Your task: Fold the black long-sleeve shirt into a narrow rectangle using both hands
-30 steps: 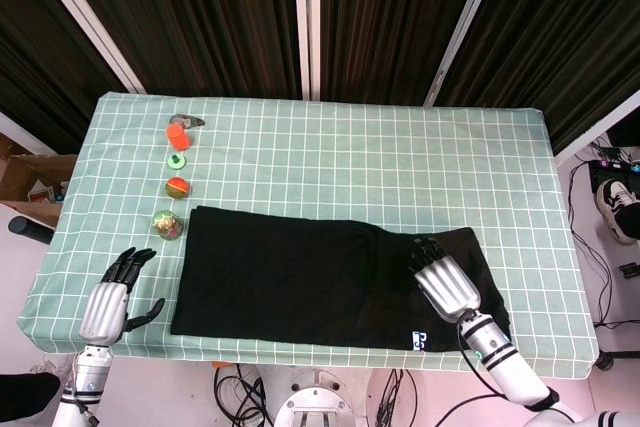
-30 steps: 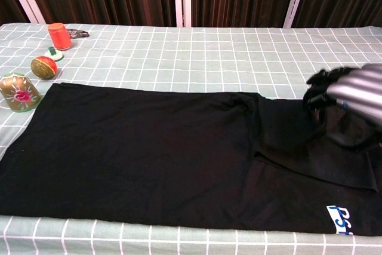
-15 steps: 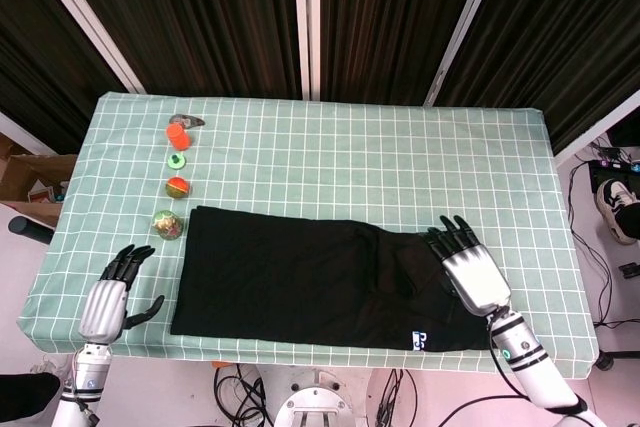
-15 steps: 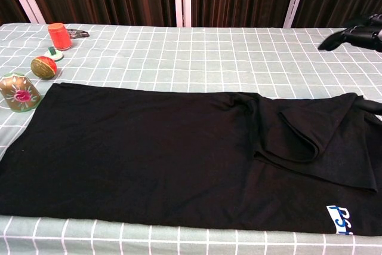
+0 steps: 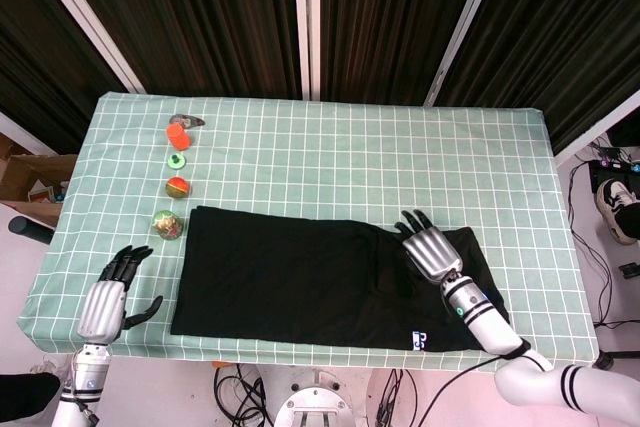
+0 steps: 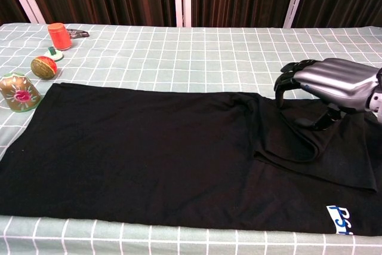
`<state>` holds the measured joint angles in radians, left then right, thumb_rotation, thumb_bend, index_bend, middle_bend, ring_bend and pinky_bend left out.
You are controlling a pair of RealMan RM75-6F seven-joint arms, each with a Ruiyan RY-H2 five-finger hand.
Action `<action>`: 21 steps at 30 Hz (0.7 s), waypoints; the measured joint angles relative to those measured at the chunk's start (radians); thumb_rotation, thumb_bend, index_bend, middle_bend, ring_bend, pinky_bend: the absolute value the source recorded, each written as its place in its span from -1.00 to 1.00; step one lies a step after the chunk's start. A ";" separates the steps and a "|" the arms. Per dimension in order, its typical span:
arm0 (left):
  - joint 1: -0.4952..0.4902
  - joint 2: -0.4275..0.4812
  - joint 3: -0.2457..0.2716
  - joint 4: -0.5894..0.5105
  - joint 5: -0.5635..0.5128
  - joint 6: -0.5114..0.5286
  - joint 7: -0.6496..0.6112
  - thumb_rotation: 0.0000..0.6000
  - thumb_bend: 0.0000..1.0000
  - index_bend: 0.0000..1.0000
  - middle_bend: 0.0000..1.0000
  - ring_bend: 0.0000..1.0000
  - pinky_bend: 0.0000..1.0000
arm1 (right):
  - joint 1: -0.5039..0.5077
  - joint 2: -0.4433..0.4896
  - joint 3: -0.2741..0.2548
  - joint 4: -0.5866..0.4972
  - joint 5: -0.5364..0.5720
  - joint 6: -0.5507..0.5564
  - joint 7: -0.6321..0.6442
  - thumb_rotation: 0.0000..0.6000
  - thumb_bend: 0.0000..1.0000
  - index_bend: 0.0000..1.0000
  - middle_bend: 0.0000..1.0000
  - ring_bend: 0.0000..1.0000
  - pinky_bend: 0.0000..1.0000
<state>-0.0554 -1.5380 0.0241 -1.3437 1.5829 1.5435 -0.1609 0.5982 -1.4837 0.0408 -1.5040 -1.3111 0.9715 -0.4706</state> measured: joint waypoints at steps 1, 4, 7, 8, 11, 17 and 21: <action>0.001 0.001 0.001 0.002 0.000 0.001 -0.002 1.00 -0.51 -0.71 -0.74 -0.85 -0.62 | 0.002 -0.004 0.000 0.006 0.000 -0.004 0.003 1.00 -0.28 -0.20 -0.54 -0.94 -0.76; 0.005 0.001 0.003 0.005 0.000 0.003 -0.005 1.00 -0.51 -0.71 -0.74 -0.85 -0.62 | 0.002 -0.007 -0.003 0.014 -0.001 -0.004 0.008 1.00 -0.23 -0.10 -0.53 -0.94 -0.76; 0.007 -0.002 0.004 0.010 0.000 0.005 -0.010 1.00 -0.51 -0.71 -0.74 -0.85 -0.62 | -0.003 -0.005 -0.007 0.020 -0.004 0.002 0.015 1.00 -0.17 0.09 -0.49 -0.94 -0.75; 0.008 -0.003 0.004 0.011 0.000 0.005 -0.010 1.00 -0.51 -0.71 -0.74 -0.85 -0.62 | -0.005 -0.005 -0.008 0.022 -0.006 0.004 0.020 1.00 -0.15 0.15 -0.48 -0.94 -0.75; 0.008 -0.004 0.005 0.015 0.002 0.005 -0.011 1.00 -0.51 -0.71 -0.74 -0.85 -0.62 | -0.015 -0.005 -0.013 0.036 -0.008 0.012 0.033 1.00 -0.13 0.23 -0.45 -0.93 -0.74; 0.006 -0.004 0.001 0.016 0.004 0.006 -0.013 1.00 -0.51 -0.71 -0.74 -0.85 -0.62 | -0.032 0.002 -0.022 0.038 -0.029 0.040 0.058 1.00 -0.08 0.30 -0.42 -0.91 -0.73; 0.002 -0.001 -0.003 0.019 0.004 0.004 -0.016 1.00 -0.51 -0.71 -0.74 -0.85 -0.62 | -0.061 0.037 -0.041 0.000 -0.079 0.099 0.075 1.00 -0.08 0.31 -0.41 -0.91 -0.73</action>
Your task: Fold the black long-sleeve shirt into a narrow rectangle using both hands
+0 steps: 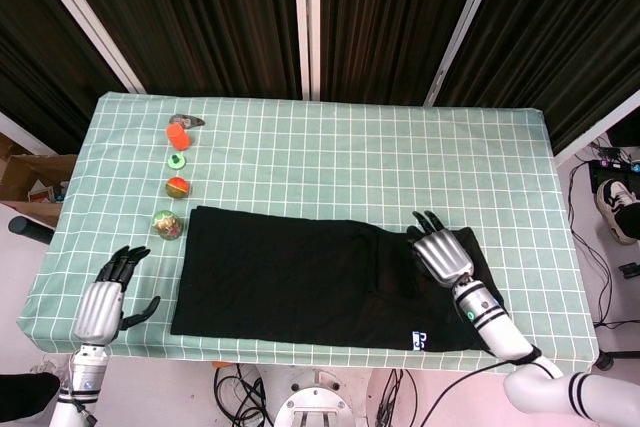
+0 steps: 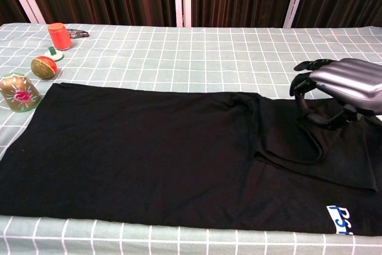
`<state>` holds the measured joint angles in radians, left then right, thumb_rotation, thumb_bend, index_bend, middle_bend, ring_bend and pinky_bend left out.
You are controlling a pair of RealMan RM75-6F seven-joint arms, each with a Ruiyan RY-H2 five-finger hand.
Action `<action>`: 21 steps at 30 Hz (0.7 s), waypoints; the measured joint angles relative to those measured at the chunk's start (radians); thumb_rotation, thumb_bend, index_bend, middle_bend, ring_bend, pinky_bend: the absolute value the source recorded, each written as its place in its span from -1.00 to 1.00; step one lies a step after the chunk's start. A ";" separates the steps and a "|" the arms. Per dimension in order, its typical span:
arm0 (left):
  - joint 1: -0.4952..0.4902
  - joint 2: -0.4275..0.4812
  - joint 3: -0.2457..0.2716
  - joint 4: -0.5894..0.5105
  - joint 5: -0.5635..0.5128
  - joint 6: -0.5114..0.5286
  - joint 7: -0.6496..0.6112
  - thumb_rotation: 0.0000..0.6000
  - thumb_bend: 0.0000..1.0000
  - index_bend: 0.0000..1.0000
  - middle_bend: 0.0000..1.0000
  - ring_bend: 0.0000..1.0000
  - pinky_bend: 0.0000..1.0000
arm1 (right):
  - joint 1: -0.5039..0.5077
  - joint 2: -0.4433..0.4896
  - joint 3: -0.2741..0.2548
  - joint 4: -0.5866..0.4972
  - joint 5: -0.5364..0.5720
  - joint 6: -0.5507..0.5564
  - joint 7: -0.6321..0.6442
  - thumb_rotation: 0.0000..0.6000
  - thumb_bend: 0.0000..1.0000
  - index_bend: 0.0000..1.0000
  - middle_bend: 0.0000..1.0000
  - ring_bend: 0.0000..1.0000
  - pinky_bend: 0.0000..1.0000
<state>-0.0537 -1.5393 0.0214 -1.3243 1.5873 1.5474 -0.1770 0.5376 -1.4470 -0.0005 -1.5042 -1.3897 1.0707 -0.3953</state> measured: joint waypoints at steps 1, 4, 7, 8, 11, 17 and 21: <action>-0.002 0.001 -0.001 0.001 0.000 -0.001 -0.001 1.00 -0.51 -0.71 -0.74 -0.85 -0.62 | -0.010 0.013 -0.008 -0.014 -0.014 0.018 0.003 1.00 -0.08 0.31 -0.41 -0.91 -0.73; -0.008 0.003 -0.006 0.004 0.003 -0.002 -0.004 1.00 -0.51 -0.71 -0.74 -0.85 -0.62 | -0.057 0.064 -0.046 -0.065 -0.060 0.084 0.009 1.00 -0.08 0.30 -0.42 -0.91 -0.73; -0.014 0.004 -0.010 0.005 0.007 -0.002 -0.005 1.00 -0.51 -0.71 -0.74 -0.85 -0.62 | -0.112 0.113 -0.091 -0.104 -0.091 0.137 0.010 1.00 -0.08 0.29 -0.43 -0.91 -0.73; -0.016 0.005 -0.012 0.006 0.007 -0.003 -0.004 1.00 -0.51 -0.71 -0.74 -0.85 -0.62 | -0.128 0.124 -0.104 -0.113 -0.096 0.149 0.010 1.00 -0.08 0.29 -0.43 -0.91 -0.73; -0.025 0.007 -0.018 0.007 0.010 -0.005 -0.002 1.00 -0.51 -0.71 -0.74 -0.85 -0.62 | -0.175 0.149 -0.145 -0.131 -0.102 0.166 0.010 1.00 -0.08 0.25 -0.47 -0.91 -0.73; -0.061 0.035 -0.039 0.001 0.034 -0.007 0.033 1.00 -0.51 -0.71 -0.74 -0.85 -0.62 | -0.205 0.148 -0.169 -0.117 -0.072 0.119 0.011 1.00 -0.22 -0.35 -0.58 -0.94 -0.73; -0.097 0.081 -0.052 -0.012 0.053 -0.026 0.065 1.00 -0.51 -0.71 -0.74 -0.85 -0.62 | -0.212 0.163 -0.179 -0.130 -0.049 0.080 -0.001 1.00 -0.27 -0.66 -0.63 -0.94 -0.64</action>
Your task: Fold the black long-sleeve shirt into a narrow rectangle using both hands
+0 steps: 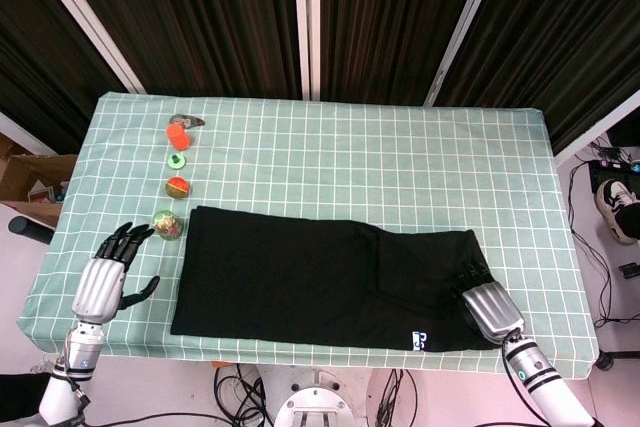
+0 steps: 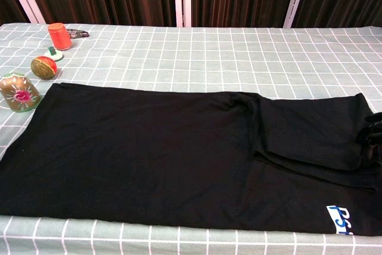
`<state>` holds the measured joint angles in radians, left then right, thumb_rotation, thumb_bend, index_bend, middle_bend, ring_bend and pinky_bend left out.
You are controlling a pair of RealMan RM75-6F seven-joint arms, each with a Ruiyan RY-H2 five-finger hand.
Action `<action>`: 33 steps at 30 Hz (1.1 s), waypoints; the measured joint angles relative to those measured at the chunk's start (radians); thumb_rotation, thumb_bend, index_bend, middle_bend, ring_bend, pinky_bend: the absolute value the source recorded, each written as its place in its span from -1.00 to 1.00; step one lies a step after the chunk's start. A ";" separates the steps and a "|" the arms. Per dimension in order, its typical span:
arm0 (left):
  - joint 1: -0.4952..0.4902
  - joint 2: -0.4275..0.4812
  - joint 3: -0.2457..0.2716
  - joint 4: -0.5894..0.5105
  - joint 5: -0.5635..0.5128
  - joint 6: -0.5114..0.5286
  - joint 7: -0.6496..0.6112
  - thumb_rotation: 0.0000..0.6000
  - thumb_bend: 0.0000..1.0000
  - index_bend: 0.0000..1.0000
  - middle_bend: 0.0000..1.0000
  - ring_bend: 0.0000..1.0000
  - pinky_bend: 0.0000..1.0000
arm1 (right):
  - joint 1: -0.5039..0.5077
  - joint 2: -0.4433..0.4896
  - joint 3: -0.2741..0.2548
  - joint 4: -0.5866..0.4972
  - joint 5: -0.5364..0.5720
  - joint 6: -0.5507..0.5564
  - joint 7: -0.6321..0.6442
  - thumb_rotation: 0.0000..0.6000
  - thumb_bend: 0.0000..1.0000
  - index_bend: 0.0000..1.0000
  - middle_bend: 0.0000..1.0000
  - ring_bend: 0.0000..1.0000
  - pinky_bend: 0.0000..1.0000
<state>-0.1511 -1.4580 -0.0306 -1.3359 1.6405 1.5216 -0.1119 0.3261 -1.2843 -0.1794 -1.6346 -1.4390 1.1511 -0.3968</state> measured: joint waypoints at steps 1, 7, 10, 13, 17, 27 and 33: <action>-0.015 0.017 -0.004 -0.005 0.007 -0.011 0.012 1.00 -0.51 -0.71 -0.74 -0.85 -0.62 | 0.000 0.009 -0.002 -0.007 0.001 -0.006 0.000 1.00 -0.28 -0.75 -0.65 -0.94 -0.60; -0.098 0.069 -0.010 -0.004 0.043 -0.104 0.063 1.00 -0.50 -0.68 -0.74 -0.85 -0.62 | -0.006 0.067 0.003 -0.039 -0.051 0.033 0.055 1.00 -0.34 -0.98 -0.69 -0.94 -0.55; -0.142 0.077 -0.003 0.021 0.060 -0.169 0.109 1.00 -0.48 -0.68 -0.75 -0.85 -0.63 | -0.021 0.099 0.021 -0.054 -0.100 0.124 0.103 1.00 -0.35 -0.98 -0.69 -0.94 -0.53; -0.186 0.083 0.001 0.053 0.069 -0.230 0.164 1.00 -0.48 -0.68 -0.76 -0.86 -0.63 | -0.040 0.145 0.050 -0.075 -0.145 0.235 0.152 1.00 -0.41 -0.98 -0.70 -0.94 -0.53; -0.225 0.085 0.008 0.085 0.065 -0.293 0.187 1.00 -0.48 -0.69 -0.79 -0.87 -0.64 | -0.063 0.237 0.098 -0.126 -0.181 0.340 0.188 1.00 -0.56 -0.98 -0.70 -0.94 -0.53; -0.257 0.030 0.042 0.193 0.037 -0.356 0.192 1.00 -0.71 -0.71 -0.81 -0.88 -0.67 | -0.097 0.296 0.150 -0.180 -0.188 0.355 0.213 1.00 -0.63 -0.98 -0.70 -0.94 -0.53; -0.256 -0.007 0.056 0.242 0.037 -0.339 0.157 1.00 -0.80 -0.71 -0.81 -0.88 -0.67 | -0.114 0.273 0.152 -0.160 -0.192 0.349 0.227 1.00 -0.63 -0.98 -0.71 -0.94 -0.52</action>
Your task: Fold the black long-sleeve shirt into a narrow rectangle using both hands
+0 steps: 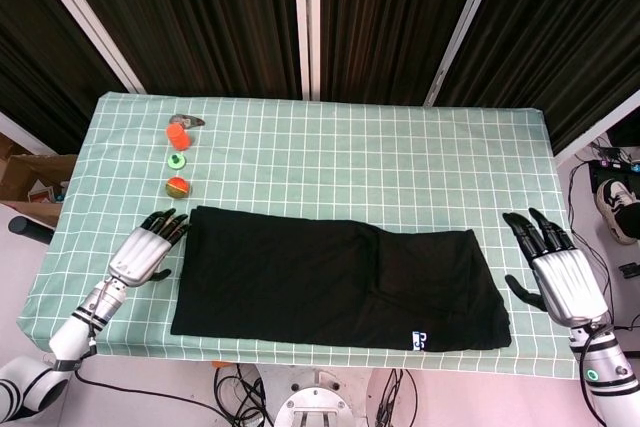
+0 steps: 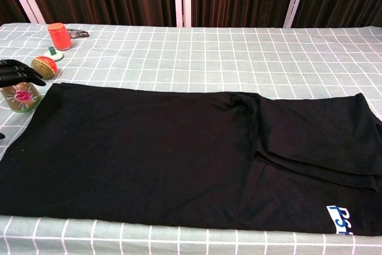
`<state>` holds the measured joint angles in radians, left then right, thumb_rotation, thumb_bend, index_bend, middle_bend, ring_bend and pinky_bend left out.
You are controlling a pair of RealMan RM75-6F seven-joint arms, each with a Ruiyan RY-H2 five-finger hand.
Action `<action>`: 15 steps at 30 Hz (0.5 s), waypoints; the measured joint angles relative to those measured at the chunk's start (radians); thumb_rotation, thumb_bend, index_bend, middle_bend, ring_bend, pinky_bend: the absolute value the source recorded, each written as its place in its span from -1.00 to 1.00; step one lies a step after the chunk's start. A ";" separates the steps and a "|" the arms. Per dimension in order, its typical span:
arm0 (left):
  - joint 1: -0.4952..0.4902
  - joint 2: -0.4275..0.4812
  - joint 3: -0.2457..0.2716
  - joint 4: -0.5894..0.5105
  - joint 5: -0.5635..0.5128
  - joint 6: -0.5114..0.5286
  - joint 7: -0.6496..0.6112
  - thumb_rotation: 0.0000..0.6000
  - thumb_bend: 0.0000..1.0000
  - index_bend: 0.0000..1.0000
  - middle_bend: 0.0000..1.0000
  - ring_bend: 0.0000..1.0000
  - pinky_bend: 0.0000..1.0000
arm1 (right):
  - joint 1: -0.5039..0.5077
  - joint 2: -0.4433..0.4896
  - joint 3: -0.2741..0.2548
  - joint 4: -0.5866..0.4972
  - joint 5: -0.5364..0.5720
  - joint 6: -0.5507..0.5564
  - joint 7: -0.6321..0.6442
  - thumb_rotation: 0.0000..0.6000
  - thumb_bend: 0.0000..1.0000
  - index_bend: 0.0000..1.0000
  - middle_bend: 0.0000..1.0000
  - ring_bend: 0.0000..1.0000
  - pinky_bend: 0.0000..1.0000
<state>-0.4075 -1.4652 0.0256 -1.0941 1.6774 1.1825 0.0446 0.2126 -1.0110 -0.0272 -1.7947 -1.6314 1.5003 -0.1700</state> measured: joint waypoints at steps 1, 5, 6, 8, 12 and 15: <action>0.000 -0.013 0.003 0.019 0.002 0.007 -0.008 1.00 -0.81 -0.71 -0.81 -0.88 -0.67 | -0.003 -0.001 0.000 0.001 -0.002 0.002 0.000 1.00 -0.63 -0.98 -0.71 -0.94 -0.52; -0.001 -0.054 0.014 0.076 0.011 0.028 -0.037 1.00 -0.81 -0.71 -0.81 -0.90 -0.67 | -0.017 -0.003 0.002 0.004 -0.007 0.010 0.002 1.00 -0.63 -0.98 -0.71 -0.94 -0.52; -0.002 -0.062 0.016 0.088 0.013 0.031 -0.041 1.00 -0.81 -0.71 -0.81 -0.89 -0.67 | -0.021 -0.003 0.004 0.005 -0.008 0.012 0.003 1.00 -0.63 -0.98 -0.71 -0.94 -0.52; -0.006 -0.078 0.022 0.109 0.016 0.033 -0.049 1.00 -0.81 -0.71 -0.81 -0.89 -0.67 | -0.026 -0.003 0.005 0.005 -0.009 0.014 0.004 1.00 -0.63 -0.98 -0.71 -0.94 -0.52; -0.014 -0.096 0.029 0.130 0.021 0.038 -0.073 1.00 -0.81 -0.71 -0.81 -0.89 -0.68 | -0.035 -0.009 0.008 0.008 -0.009 0.012 0.003 1.00 -0.63 -0.98 -0.71 -0.94 -0.52; -0.020 -0.110 0.034 0.144 0.031 0.054 -0.086 1.00 -0.81 -0.71 -0.83 -0.91 -0.68 | -0.040 -0.013 0.010 0.010 -0.011 0.011 0.004 1.00 -0.63 -0.98 -0.72 -0.94 -0.52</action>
<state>-0.4277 -1.5750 0.0596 -0.9501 1.7079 1.2365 -0.0417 0.1723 -1.0241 -0.0172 -1.7842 -1.6423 1.5115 -0.1660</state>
